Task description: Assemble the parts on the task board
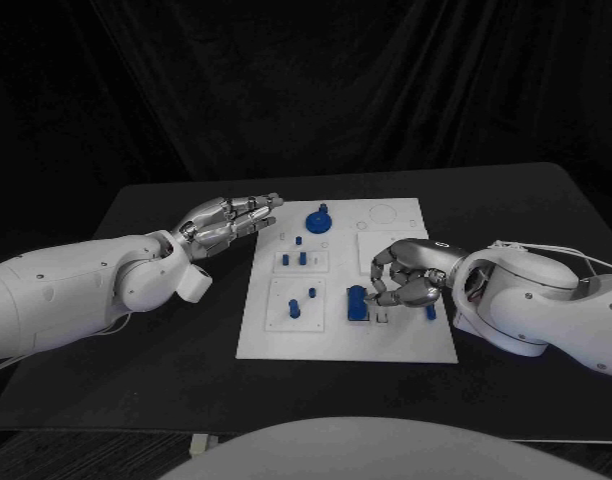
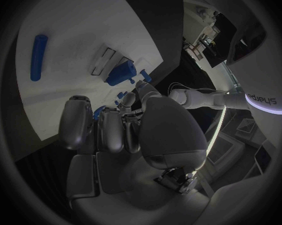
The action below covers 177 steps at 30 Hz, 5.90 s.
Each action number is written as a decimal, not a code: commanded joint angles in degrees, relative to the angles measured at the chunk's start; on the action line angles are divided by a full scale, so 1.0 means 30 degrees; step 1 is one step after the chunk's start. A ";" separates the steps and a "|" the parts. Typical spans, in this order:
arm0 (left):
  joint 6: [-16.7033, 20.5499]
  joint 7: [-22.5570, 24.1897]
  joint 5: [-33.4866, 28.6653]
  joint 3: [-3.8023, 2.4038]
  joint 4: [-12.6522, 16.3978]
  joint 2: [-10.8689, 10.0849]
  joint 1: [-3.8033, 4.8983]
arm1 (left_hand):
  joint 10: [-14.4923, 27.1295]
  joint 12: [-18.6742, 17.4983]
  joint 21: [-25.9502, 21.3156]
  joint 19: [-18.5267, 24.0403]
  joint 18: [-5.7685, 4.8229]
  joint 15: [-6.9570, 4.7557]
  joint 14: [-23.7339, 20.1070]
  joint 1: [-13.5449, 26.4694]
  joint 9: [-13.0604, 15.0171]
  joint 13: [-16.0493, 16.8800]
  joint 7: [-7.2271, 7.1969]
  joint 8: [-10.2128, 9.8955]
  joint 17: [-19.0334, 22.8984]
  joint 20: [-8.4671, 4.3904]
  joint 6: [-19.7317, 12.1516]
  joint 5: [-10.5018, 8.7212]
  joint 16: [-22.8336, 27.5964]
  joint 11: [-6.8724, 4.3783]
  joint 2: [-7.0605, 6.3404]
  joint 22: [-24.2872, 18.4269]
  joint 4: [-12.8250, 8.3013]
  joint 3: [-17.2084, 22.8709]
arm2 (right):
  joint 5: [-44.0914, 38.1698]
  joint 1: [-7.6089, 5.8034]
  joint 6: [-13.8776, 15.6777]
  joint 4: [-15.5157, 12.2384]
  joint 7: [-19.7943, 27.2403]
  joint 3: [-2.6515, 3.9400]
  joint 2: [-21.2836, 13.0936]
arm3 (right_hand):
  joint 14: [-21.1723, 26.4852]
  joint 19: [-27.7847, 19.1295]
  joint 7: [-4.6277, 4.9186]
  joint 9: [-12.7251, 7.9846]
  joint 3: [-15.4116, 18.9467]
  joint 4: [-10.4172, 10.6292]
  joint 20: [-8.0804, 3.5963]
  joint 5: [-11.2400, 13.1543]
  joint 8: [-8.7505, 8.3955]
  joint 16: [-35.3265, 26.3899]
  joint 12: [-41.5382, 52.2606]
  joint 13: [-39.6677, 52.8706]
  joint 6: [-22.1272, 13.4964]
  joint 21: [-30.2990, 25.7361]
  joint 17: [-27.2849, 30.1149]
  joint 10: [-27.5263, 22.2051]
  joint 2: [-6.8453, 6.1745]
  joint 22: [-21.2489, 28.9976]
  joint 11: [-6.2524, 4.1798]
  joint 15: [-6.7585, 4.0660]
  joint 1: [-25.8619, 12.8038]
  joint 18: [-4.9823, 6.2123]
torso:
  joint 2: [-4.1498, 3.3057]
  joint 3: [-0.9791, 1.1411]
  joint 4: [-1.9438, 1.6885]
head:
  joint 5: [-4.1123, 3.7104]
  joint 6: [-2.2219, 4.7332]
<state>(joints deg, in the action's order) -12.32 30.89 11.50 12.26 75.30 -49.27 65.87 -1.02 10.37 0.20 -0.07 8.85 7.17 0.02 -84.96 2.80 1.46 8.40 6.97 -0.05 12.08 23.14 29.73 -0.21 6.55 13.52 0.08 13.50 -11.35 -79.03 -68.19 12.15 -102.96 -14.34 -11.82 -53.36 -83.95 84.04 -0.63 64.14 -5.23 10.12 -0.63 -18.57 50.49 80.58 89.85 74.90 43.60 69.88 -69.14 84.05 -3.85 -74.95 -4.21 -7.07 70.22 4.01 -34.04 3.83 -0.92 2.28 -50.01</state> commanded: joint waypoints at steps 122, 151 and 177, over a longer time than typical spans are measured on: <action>-0.0323 0.0099 -0.0081 -0.0022 -0.0019 0.0084 -0.0106 | -0.0086 0.0266 -0.0066 0.0022 0.0146 0.0095 -0.0007 -0.0703 0.0055 0.0053 0.0154 0.0367 0.0017 0.0212 0.0358 0.0500 0.0070 0.0285 0.0163 -0.0025 -0.0917 0.0498 | 0.2702 -0.2983 -1.2285 0.4969 -0.7853 0.0005 0.2194 | -0.0845 0.0466 0.0877 -1.5139 0.2058 0.1259 0.0413 0.1225 -1.3692 0.0148 0.0050 0.5032 0.7755 -0.0868 0.0164 0.1984 0.1347 -0.3145 0.0646 0.0435 -0.2276 0.0030 | 0.0009 -0.0024 -0.0011 | -0.0412 0.0003; -0.0411 -0.0076 -0.0081 -0.0022 0.0015 0.0061 -0.0106 | -0.0100 0.0273 -0.0066 0.0022 0.0149 0.0103 -0.0007 -0.0696 0.0054 0.0053 0.0186 0.0382 0.0017 0.0220 0.0372 0.0492 0.0070 0.0319 0.0174 -0.0025 -0.0953 0.0521 | 0.1583 -0.2039 -1.1885 0.5298 -0.7920 0.0004 0.2503 | -0.0651 0.0059 0.1096 -1.4838 0.1307 -0.0217 0.0503 -0.0842 -1.4260 -0.0320 0.0050 0.5032 0.7125 -0.3063 0.1124 0.1984 0.1034 -0.2617 0.0819 0.0555 -0.1714 0.0368 | 0.0006 -0.0025 -0.0016 | -0.0381 0.0003; -0.0448 -0.0203 -0.0081 -0.0022 0.0013 0.0072 -0.0106 | -0.0110 0.0296 -0.0066 0.0022 0.0149 0.0111 -0.0007 -0.0678 0.0058 0.0056 0.0208 0.0401 0.0017 0.0226 0.0407 0.0487 0.0070 0.0338 0.0173 -0.0025 -0.0962 0.0523 | 0.3874 -0.1761 -0.9081 0.5410 -0.7787 0.0004 0.2318 | -0.0460 -0.0255 0.0887 -1.2839 -0.1728 -0.3202 0.0378 -0.6434 -1.3685 -0.1061 0.0050 0.5032 0.6989 -0.5621 0.2333 0.1984 0.0302 -0.1923 0.0619 0.0397 -0.0708 0.0700 | 0.0007 -0.0024 -0.0014 | -0.0295 0.0003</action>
<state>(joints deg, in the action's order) -13.05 29.79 11.51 12.25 75.23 -49.10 65.62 -1.34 11.05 0.20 -0.07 8.85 7.17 0.02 -86.41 2.90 1.54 8.80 7.82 -0.07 12.49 23.96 31.01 -0.21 7.28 14.04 0.10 10.90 -9.69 -70.29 -73.99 -18.19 -86.70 -36.89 -11.53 -46.24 -84.01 83.62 2.76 25.48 -7.02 3.61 0.61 -37.71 9.16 77.67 89.85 74.91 65.01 53.32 -62.20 83.83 -2.72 -74.94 -1.93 -5.55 68.02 4.96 -34.02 3.76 -0.96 1.37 -49.99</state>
